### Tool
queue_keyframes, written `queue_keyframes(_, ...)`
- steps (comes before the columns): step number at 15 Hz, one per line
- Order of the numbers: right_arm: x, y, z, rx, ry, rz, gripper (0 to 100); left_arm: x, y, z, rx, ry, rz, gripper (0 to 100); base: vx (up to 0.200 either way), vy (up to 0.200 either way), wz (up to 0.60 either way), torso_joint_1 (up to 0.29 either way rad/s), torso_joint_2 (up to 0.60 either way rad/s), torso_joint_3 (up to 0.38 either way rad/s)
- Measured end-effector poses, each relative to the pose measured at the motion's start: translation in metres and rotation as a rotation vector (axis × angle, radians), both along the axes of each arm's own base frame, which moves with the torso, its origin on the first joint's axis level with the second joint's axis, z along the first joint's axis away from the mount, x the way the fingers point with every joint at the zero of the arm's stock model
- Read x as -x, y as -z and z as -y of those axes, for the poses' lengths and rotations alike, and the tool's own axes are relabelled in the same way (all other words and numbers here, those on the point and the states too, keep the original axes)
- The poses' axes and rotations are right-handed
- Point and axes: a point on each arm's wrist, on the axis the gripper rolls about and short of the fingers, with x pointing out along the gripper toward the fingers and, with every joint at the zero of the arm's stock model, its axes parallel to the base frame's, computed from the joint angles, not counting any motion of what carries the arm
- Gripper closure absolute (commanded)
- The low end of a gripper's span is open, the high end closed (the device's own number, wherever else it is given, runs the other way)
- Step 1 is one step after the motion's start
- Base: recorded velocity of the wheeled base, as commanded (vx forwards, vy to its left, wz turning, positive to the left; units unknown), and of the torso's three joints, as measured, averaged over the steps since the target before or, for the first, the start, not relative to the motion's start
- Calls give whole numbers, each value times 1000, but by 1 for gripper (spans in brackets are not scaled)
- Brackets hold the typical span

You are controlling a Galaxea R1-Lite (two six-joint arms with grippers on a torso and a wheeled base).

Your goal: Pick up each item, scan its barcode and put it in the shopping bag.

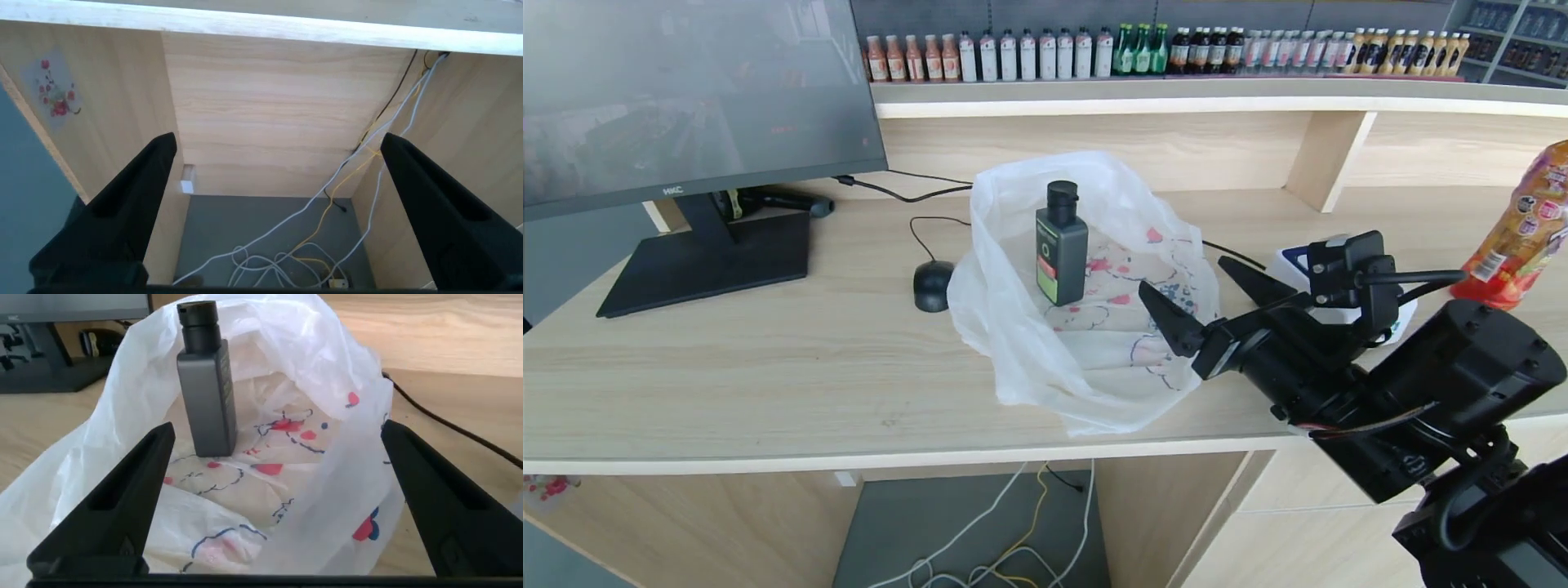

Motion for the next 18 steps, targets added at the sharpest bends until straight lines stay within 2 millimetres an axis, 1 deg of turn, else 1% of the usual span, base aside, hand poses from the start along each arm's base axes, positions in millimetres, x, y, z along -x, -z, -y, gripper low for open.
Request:
queue_keyframes(4, -3, -4, 4, -12, 17, 15, 0, 0, 0, 0, 0, 0, 0, 0, 0, -200, 0, -1, 2, 1)
queue_keyframes(7, -1, -6, 6, -14, 17, 18, 0, 0, 0, 0, 1, 0, 0, 0, 0, -200, 0, -1, 5, 4)
queue_keyframes(18, 2, -5, 8, -11, 12, 13, 0, 0, 0, 0, 1, 2, -2, 0, 0, -200, 0, 2, 1, 3)
